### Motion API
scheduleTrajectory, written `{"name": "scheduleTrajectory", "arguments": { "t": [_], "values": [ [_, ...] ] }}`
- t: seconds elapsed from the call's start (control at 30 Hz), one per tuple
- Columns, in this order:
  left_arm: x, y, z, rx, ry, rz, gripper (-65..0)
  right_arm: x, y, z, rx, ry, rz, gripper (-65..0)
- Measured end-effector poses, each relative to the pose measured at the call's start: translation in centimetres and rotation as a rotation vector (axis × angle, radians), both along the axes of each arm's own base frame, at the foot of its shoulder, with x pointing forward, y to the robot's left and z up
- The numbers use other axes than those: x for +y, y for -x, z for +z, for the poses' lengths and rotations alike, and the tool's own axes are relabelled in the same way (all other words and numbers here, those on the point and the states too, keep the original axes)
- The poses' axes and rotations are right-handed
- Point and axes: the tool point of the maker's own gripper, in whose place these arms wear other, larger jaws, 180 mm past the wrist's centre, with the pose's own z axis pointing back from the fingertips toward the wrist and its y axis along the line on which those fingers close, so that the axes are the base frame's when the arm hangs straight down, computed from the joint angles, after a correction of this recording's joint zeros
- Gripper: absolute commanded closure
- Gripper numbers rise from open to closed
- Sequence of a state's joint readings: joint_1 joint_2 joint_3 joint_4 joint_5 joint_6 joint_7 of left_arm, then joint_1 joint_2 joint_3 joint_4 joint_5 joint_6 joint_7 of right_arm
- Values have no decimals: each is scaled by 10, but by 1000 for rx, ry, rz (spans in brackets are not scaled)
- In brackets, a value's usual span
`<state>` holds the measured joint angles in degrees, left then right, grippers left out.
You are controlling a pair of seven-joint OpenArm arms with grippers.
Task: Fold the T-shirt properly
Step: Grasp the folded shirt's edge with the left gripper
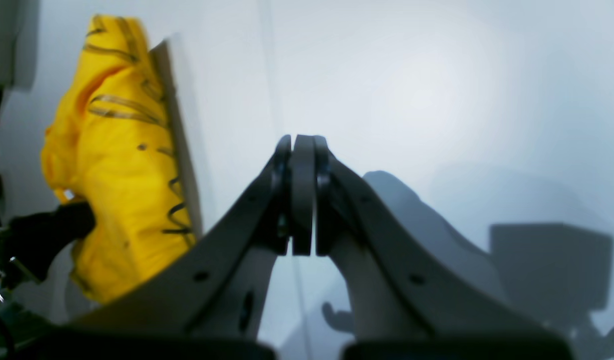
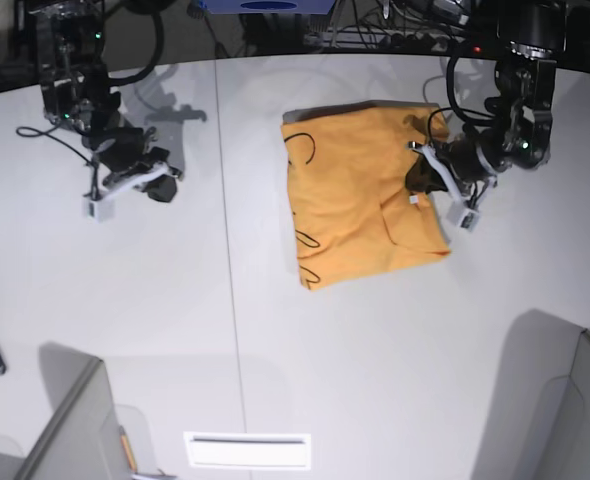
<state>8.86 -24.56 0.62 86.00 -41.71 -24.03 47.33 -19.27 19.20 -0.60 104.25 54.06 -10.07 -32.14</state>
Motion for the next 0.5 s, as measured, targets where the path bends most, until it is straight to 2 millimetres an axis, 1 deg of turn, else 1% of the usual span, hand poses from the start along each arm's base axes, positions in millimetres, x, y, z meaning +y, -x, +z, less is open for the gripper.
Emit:
{"name": "scheduleTrajectory", "arguments": {
  "t": [0.27, 0.43, 0.5],
  "values": [
    [-12, -7, -4, -45, -209, -288, 0, -30, 28, -14, 61, 25, -85, 0],
    [-24, -13, 5, -128, -408, -501, 0, -48, 36, -17, 70, 13, -183, 0],
    [-30, -15, 8, -163, -493, -588, 0, -56, 44, -19, 81, 7, -230, 0]
  ]
}}
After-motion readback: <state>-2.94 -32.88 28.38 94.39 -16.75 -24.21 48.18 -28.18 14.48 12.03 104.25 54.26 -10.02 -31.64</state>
